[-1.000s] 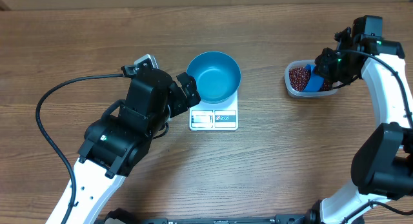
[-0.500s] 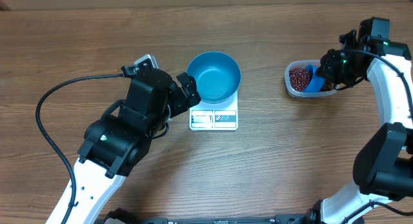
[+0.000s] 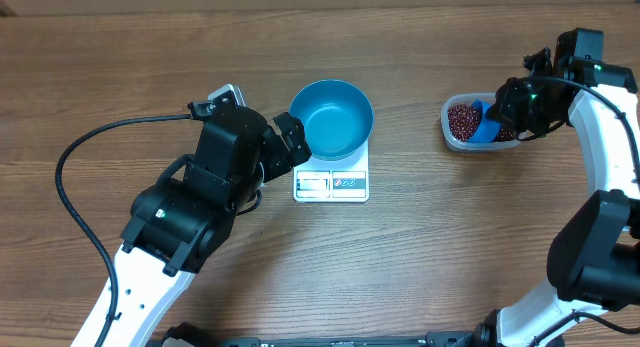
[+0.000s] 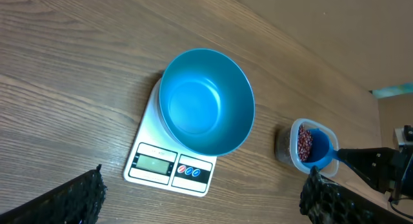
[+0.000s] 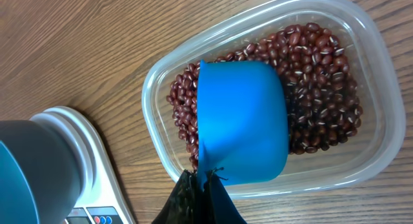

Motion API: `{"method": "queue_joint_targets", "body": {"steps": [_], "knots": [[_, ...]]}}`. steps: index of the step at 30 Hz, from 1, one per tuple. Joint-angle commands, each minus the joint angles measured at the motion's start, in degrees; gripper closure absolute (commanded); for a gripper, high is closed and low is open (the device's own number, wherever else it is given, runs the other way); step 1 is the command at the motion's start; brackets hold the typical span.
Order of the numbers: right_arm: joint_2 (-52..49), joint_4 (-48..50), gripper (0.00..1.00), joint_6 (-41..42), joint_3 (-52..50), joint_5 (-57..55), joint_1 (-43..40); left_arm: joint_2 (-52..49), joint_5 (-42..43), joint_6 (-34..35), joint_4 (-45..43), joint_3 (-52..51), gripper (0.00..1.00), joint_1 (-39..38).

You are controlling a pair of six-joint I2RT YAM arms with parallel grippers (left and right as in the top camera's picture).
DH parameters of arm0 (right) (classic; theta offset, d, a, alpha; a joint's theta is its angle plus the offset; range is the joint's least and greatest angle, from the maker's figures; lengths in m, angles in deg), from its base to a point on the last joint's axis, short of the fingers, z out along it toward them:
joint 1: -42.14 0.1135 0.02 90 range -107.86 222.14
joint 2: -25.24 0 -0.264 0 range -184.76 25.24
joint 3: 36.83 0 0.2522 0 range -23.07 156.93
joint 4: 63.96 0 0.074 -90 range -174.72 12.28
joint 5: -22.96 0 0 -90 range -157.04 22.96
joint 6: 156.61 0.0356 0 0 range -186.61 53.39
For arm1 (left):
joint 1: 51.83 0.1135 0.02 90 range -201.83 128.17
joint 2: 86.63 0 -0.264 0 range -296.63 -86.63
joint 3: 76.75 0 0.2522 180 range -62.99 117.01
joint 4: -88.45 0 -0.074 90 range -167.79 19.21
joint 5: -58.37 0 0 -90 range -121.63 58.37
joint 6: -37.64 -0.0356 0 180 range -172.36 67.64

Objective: Scoop item into bowl and weigh 150g on scale
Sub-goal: 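Push the scoop through the beans with the right gripper to fill it, then lift the bean-filled scoop out of the tub with the right gripper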

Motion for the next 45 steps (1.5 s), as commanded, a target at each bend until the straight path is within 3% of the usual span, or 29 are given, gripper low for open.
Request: {"method": "queue_joint_targets", "body": {"steps": [1,45], "knots": [[-0.3,-0.9,0.96,0.4,0.3,3.1,-0.1,0.4,-0.9,-1.1,-0.2,1.1,0.0,-0.1],[-0.3,-2.2,0.96,2.1,0.3,8.5,-4.0,0.4,-0.9,-1.1,-0.2,1.1,0.0,-0.1]]}}
